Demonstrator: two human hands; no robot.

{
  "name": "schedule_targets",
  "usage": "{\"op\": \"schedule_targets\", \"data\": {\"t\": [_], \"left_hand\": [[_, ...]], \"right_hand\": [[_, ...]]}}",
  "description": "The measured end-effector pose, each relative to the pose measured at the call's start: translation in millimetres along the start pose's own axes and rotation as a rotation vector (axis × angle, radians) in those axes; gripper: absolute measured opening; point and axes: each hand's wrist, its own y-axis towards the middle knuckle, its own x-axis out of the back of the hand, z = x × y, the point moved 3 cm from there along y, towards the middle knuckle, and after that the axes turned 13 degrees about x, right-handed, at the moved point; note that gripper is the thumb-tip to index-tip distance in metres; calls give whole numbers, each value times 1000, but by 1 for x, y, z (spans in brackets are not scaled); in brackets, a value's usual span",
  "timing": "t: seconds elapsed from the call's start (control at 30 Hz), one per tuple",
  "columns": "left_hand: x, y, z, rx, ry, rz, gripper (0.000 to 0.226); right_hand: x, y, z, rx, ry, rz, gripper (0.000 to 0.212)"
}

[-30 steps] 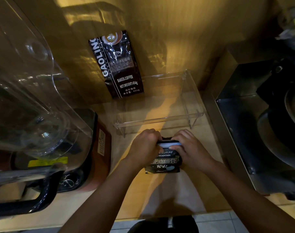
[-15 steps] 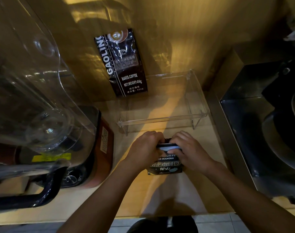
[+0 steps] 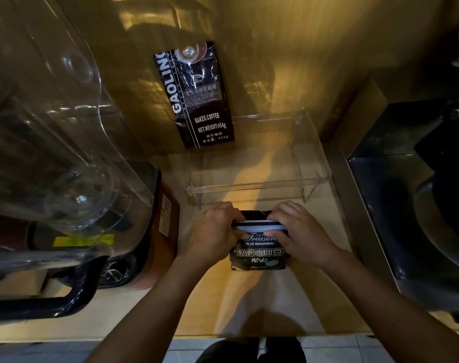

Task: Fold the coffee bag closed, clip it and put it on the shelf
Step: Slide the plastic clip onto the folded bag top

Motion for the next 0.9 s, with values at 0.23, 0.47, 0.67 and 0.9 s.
{"op": "schedule_targets", "data": {"t": [0.23, 0.47, 0.67, 0.9], "left_hand": [[-3, 0, 3, -20, -44, -8, 24], [3, -9, 29, 13, -288, 77, 28], [-4, -11, 36, 68, -434, 17, 18], [-6, -10, 41, 88, -484, -38, 18]], "right_hand": [[-5, 7, 12, 44, -75, 16, 22], [-4, 6, 12, 0, -40, 13, 20], [-3, 8, 10, -9, -43, 37, 20], [-5, 10, 11, 24, -121, 64, 24]]}}
